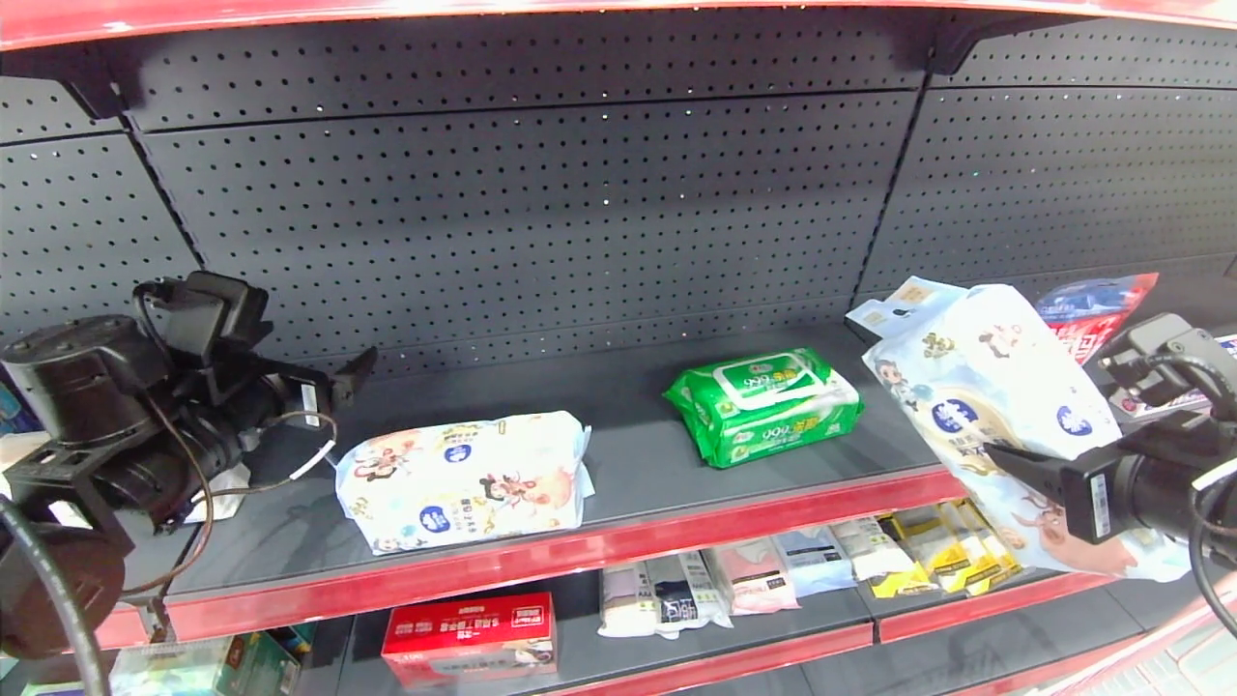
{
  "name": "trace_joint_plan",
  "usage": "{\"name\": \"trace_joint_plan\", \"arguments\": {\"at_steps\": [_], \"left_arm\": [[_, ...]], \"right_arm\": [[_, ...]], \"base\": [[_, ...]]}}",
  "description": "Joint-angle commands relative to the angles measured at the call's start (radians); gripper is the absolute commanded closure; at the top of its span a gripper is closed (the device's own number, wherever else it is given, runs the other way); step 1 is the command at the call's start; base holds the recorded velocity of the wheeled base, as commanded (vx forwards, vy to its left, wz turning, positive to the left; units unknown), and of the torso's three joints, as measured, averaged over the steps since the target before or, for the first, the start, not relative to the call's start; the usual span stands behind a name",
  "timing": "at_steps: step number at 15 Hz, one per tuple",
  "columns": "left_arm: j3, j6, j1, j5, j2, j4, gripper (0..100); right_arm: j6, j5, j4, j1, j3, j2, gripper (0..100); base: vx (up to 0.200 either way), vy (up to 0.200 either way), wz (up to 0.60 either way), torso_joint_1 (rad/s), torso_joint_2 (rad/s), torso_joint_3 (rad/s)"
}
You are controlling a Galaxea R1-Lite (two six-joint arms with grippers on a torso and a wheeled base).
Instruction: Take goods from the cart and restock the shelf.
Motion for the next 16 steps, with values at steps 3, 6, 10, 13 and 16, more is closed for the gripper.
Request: {"name": "trace_joint_plan", "arguments": {"at_steps": [3, 6, 10, 13, 16], "left_arm": [[0.092, -0.115, -0.093, 0.045, -0.151, 0.09, 0], [0.155, -0.143, -0.151, 0.031, -0.325, 0.176, 0], [0.256, -0.06, -0.153, 0.025, -0.607, 0.326, 0], [0.25, -0.066, -0.154, 0.007, -0.883, 0.639, 0], [0.247, -0.088, -0.15, -0.018, -1.095, 0.865, 0]], "right_arm": [[0.001, 0.005, 0.001, 0.0, -0.003, -0.022, 100], [0.018, 0.007, 0.001, 0.006, 0.014, -0.051, 100], [0.007, 0.007, 0.003, 0.029, 0.037, -0.114, 100], [0.006, 0.004, 0.003, 0.032, 0.054, -0.128, 100], [-0.002, 0.002, 0.001, 0.034, 0.067, -0.139, 100]], "base": [[0.0, 0.0, 0.0, 0.0, 0.0, 0.0], [0.0, 0.0, 0.0, 0.0, 0.0, 0.0], [0.0, 0.0, 0.0, 0.0, 0.0, 0.0], [0.0, 0.0, 0.0, 0.0, 0.0, 0.0], [0.0, 0.0, 0.0, 0.0, 0.0, 0.0]]}}
